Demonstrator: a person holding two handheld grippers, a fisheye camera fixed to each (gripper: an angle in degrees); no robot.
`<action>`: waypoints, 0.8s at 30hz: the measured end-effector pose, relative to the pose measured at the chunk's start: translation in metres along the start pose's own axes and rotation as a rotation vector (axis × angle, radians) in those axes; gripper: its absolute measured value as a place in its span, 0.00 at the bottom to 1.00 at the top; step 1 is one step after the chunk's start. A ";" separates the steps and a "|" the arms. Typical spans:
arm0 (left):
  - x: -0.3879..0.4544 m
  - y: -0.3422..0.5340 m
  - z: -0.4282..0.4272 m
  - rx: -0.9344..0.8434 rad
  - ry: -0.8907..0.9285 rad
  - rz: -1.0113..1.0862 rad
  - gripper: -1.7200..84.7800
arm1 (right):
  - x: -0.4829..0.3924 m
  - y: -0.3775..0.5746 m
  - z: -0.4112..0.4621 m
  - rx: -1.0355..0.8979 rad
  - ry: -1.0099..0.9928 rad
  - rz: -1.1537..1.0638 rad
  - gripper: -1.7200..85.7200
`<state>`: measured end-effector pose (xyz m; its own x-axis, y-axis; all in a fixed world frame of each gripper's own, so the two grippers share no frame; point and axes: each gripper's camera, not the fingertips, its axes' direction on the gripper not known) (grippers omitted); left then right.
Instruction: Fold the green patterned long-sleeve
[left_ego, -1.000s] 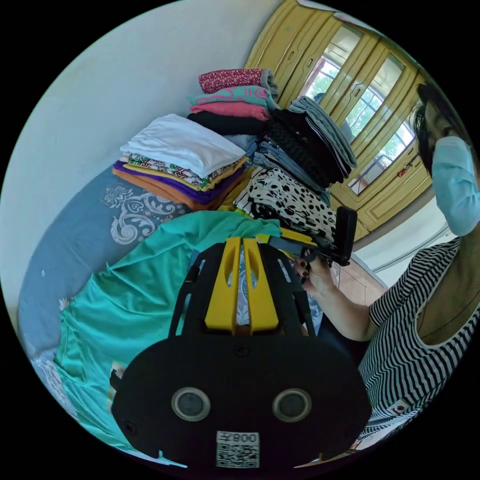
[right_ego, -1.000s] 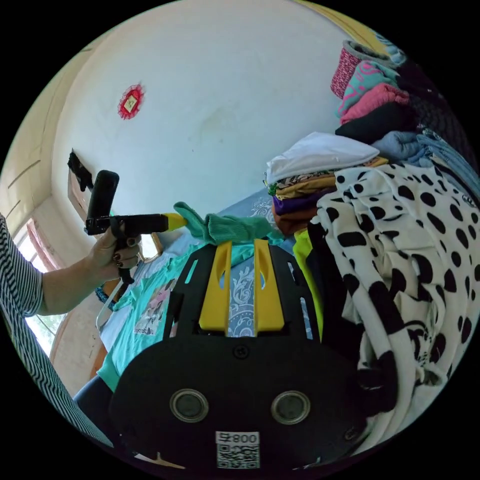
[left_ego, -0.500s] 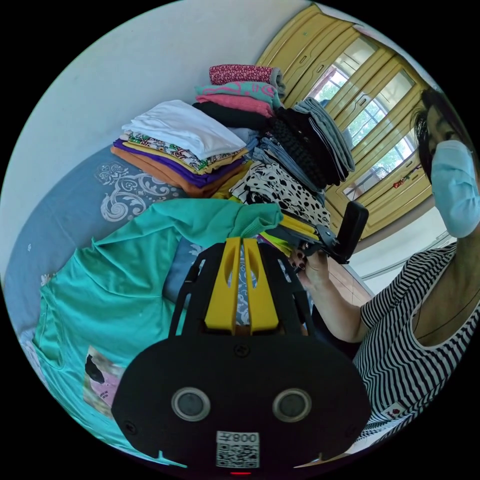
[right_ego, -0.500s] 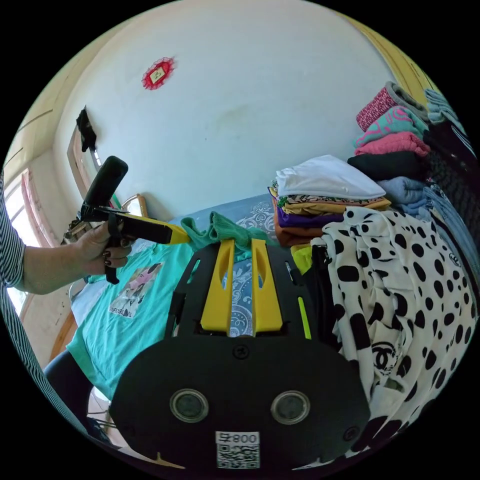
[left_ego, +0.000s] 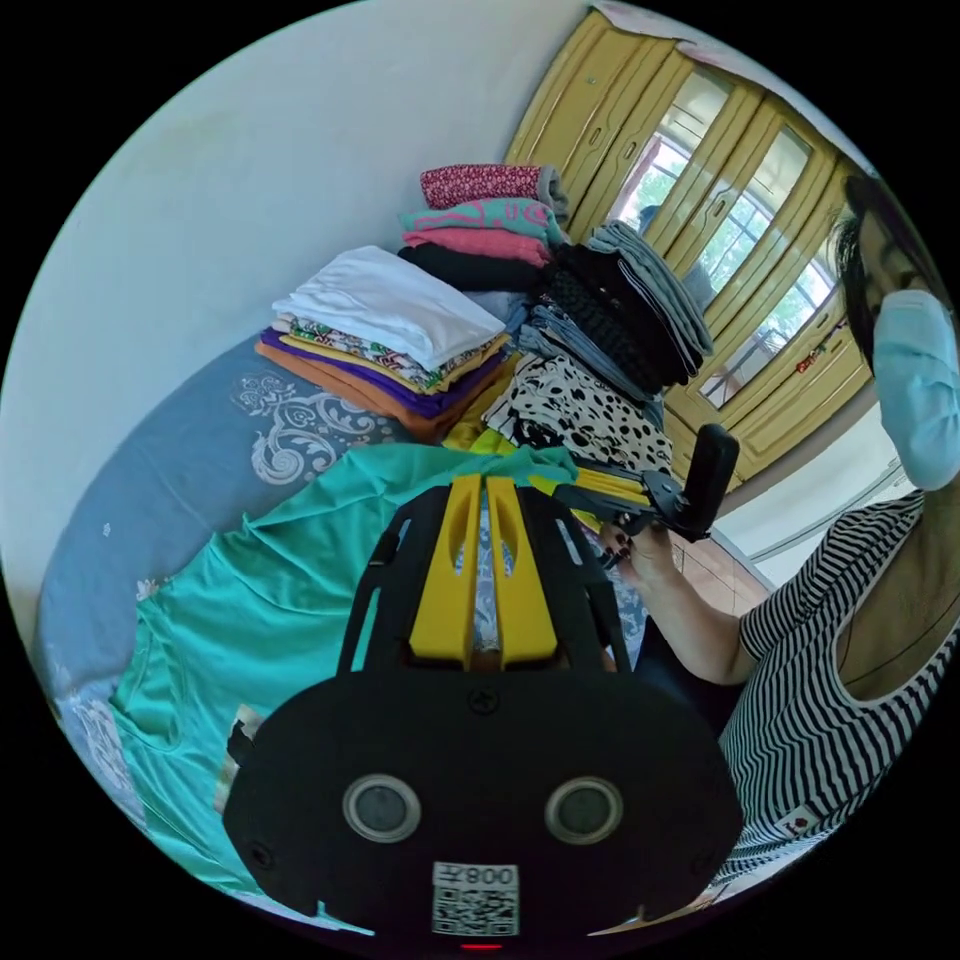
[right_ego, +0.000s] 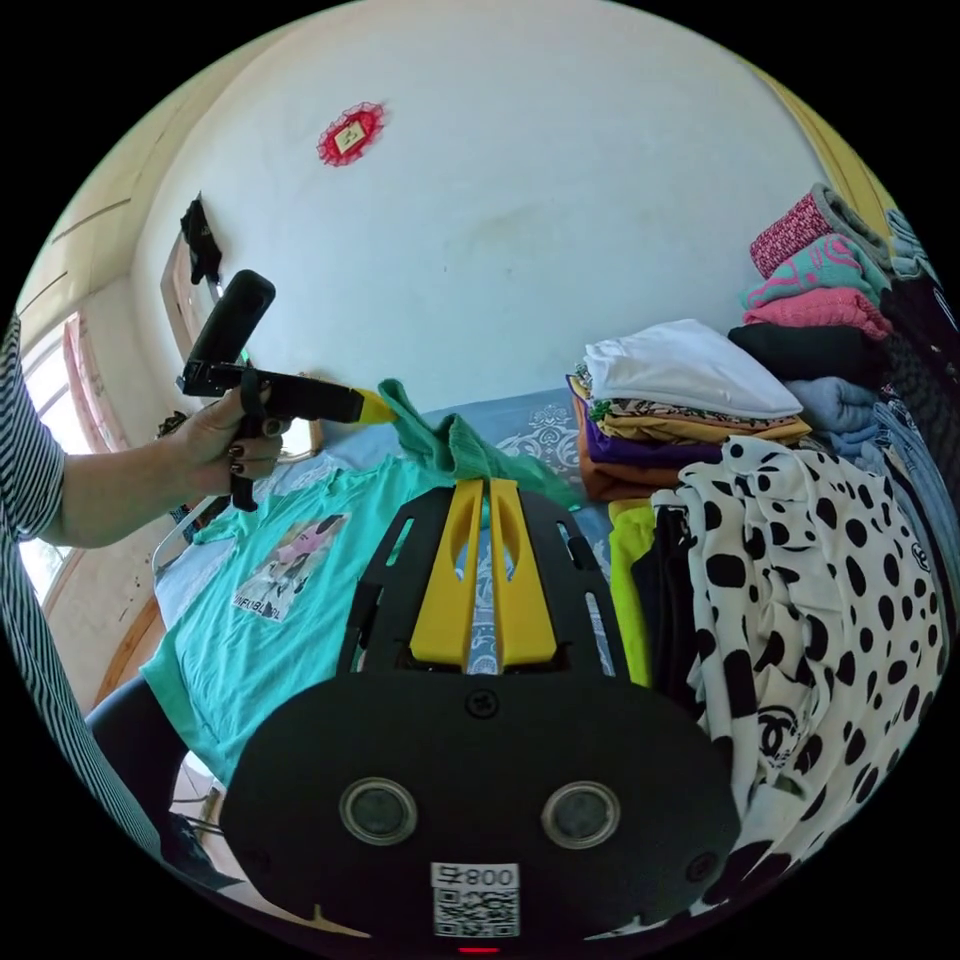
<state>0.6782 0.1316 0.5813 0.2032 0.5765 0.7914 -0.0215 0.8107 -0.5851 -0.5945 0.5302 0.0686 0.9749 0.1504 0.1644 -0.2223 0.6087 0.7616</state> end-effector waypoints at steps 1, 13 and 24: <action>0.001 0.000 -0.004 0.004 -0.009 0.026 0.03 | -0.001 -0.006 -0.003 0.011 -0.011 0.013 0.03; 0.030 -0.056 -0.057 0.092 -0.164 0.354 0.03 | -0.017 -0.129 -0.050 0.240 -0.211 0.117 0.02; 0.005 0.042 -0.130 0.144 -0.298 0.361 0.03 | -0.146 -0.214 -0.007 0.229 -0.396 0.002 0.02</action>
<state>0.8057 0.1552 0.5377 -0.1307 0.8107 0.5707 -0.1785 0.5470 -0.8179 -0.6889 0.3836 -0.1229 0.9148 -0.1851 0.3591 -0.2589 0.4139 0.8727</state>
